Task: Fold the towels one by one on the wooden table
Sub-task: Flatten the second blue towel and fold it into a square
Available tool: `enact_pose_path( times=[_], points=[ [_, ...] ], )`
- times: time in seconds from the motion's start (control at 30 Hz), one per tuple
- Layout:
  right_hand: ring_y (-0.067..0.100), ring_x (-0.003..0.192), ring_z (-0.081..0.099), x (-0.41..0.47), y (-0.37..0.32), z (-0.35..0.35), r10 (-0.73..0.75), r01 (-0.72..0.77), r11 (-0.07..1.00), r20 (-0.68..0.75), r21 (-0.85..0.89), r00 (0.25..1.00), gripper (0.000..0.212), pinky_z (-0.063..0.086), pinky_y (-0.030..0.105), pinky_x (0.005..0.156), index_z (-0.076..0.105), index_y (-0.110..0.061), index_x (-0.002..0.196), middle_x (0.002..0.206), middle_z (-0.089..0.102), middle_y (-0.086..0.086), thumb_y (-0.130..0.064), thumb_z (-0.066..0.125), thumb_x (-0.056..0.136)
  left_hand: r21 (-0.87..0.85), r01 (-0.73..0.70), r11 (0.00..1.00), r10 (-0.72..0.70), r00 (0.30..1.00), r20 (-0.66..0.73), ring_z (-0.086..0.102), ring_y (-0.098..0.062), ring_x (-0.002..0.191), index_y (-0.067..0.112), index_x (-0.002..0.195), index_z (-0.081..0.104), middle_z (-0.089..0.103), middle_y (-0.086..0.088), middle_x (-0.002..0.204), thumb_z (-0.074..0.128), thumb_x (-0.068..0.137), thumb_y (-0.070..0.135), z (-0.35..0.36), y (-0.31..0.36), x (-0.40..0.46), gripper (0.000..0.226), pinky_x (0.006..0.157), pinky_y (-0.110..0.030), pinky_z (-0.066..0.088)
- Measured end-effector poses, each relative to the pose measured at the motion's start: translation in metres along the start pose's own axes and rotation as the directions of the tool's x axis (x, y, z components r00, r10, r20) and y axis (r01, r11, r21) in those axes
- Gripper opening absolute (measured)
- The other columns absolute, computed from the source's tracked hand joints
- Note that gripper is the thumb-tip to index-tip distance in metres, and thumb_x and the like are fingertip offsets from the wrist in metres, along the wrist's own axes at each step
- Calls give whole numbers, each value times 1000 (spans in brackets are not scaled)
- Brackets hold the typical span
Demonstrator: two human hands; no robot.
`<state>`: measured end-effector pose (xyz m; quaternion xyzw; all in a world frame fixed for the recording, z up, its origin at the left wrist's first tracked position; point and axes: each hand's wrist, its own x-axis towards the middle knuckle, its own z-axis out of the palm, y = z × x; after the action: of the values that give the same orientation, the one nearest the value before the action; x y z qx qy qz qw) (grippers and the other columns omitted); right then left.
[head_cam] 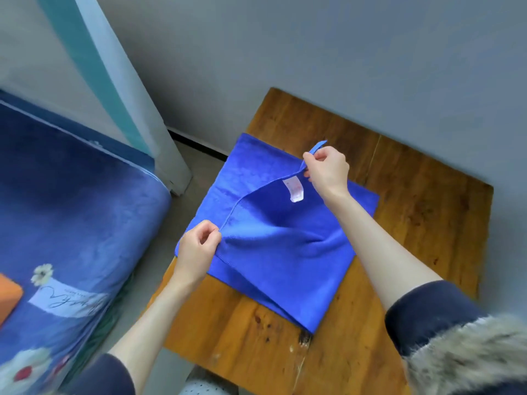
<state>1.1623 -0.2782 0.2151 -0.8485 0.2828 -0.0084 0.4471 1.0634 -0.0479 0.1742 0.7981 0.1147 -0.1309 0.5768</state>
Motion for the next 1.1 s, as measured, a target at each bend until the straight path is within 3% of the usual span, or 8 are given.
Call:
enact_pose_path(
  times=[0.17, 0.23, 0.33, 0.43, 0.53, 0.6, 0.77, 1.1],
  points=[
    [24, 83, 66, 9, 3, 49, 96, -103, 994, 164, 34, 982, 16, 54, 44, 82, 61, -5, 90, 76, 65, 3, -15, 49, 90, 185, 235, 954, -209, 967, -148, 51, -16, 75, 10, 86, 58, 57, 2, 79, 52, 89, 13, -14, -42, 19, 8, 61, -20, 37],
    [28, 94, 63, 10, 14, 60, 102, -91, 994, 192, -64, 976, 23, 52, 39, 82, 63, -3, 97, 91, 68, 10, -14, 44, 91, 265, 276, 924, -255, 960, -113, 53, -18, 86, 10, 101, 59, 58, -2, 94, 51, 90, 15, -15, -54, 24, 15, 72, -24, 37],
    [29, 115, 51, 12, 39, 63, 15, 53, 942, 199, -332, 980, 30, 38, 29, 82, 56, -7, 120, 122, 60, 11, -16, 42, 95, 423, 207, 882, -213, 977, -33, 48, -23, 112, 7, 124, 51, 51, -9, 119, 50, 92, 15, -14, -65, 27, 33, 96, -30, 37],
    [31, 138, 25, 16, 68, 55, 22, 178, 791, 317, -586, 948, 48, 30, 44, 105, 32, -11, 143, 150, 29, 13, -23, 41, 97, 610, 93, 787, -131, 991, 19, 40, -26, 121, 8, 135, 42, 45, -9, 129, 47, 93, 20, -9, -67, 28, 43, 99, -38, 34],
    [24, 145, -4, 14, 93, 44, 141, 223, 652, 405, -725, 903, 60, 17, 58, 110, 8, -24, 150, 159, -5, 0, -33, 38, 98, 704, 19, 710, -82, 995, 56, 38, -28, 118, 10, 137, 40, 43, -8, 127, 47, 93, 24, -4, -67, 28, 47, 96, -41, 35],
    [21, 145, -10, 10, 104, 39, 147, 254, 614, 424, -748, 894, 63, 17, 59, 110, 1, -28, 150, 158, -13, -3, -35, 37, 98, 712, -18, 702, -59, 995, 83, 38, -28, 116, 10, 135, 42, 44, -9, 125, 49, 92, 23, -1, -67, 29, 46, 96, -42, 37],
    [23, 145, -12, -10, 117, 29, 204, 162, 645, 372, -747, 905, 64, 17, 59, 110, -1, -29, 149, 157, -15, -4, -35, 37, 98, 750, -82, 657, -58, 986, 159, 37, -28, 119, 9, 133, 44, 43, -7, 128, 49, 92, 25, 1, -65, 35, 44, 95, -45, 38],
    [23, 145, 1, -90, 188, -39, 356, -110, 651, 174, -751, 918, 68, 41, 45, 100, 4, -28, 150, 158, -7, -4, -40, 43, 96, 737, -305, 603, 7, 926, 378, 40, -28, 119, 8, 129, 48, 46, -8, 126, 48, 94, 24, 52, -40, 36, 39, 96, -43, 38]
  ],
)
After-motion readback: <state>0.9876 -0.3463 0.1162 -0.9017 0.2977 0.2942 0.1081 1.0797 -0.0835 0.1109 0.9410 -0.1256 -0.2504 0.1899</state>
